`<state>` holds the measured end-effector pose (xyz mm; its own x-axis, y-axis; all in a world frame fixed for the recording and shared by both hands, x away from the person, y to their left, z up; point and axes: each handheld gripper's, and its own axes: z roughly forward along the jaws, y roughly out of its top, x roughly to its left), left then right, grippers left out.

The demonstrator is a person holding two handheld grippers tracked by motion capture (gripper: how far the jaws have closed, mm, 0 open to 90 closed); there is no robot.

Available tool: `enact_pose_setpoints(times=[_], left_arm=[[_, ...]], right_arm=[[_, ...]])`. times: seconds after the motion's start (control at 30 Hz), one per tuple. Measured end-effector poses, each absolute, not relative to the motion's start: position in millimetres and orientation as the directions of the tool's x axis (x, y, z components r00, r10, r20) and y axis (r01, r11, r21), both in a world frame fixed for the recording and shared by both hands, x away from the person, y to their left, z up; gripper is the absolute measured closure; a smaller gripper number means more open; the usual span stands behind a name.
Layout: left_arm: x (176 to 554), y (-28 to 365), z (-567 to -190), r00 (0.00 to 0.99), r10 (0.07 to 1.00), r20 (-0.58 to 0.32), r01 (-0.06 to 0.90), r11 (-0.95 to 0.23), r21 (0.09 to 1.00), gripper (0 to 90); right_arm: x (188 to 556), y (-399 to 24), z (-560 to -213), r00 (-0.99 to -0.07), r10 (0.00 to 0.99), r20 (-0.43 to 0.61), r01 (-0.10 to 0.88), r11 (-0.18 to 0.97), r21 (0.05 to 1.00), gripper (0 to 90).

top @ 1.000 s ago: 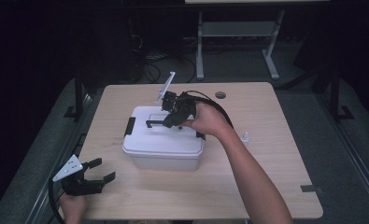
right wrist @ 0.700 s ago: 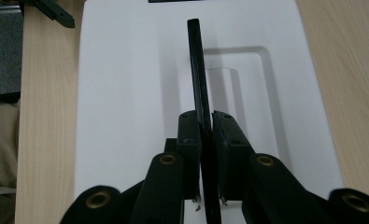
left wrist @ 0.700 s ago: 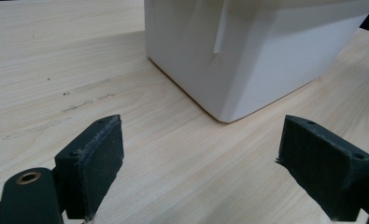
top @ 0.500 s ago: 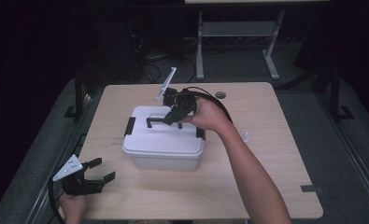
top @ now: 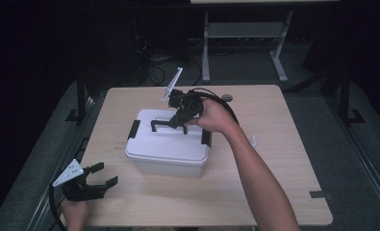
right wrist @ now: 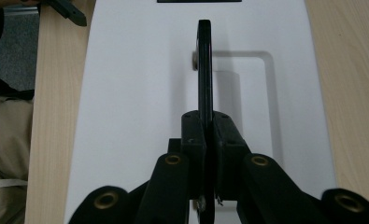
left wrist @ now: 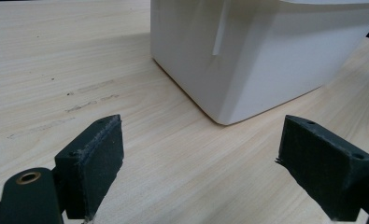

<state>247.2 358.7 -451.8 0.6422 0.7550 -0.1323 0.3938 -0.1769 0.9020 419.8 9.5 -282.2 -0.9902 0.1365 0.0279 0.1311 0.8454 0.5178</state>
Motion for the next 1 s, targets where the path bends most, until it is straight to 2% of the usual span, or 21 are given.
enact_pose_setpoints(times=[1.0], left_arm=[[248,358,-452,0.647,0.752,-0.125,0.393,-0.189,0.9,13.1]], right_arm=[[414,-3,-265,-0.989,0.147,0.009,0.126,0.811,0.572,84.7]])
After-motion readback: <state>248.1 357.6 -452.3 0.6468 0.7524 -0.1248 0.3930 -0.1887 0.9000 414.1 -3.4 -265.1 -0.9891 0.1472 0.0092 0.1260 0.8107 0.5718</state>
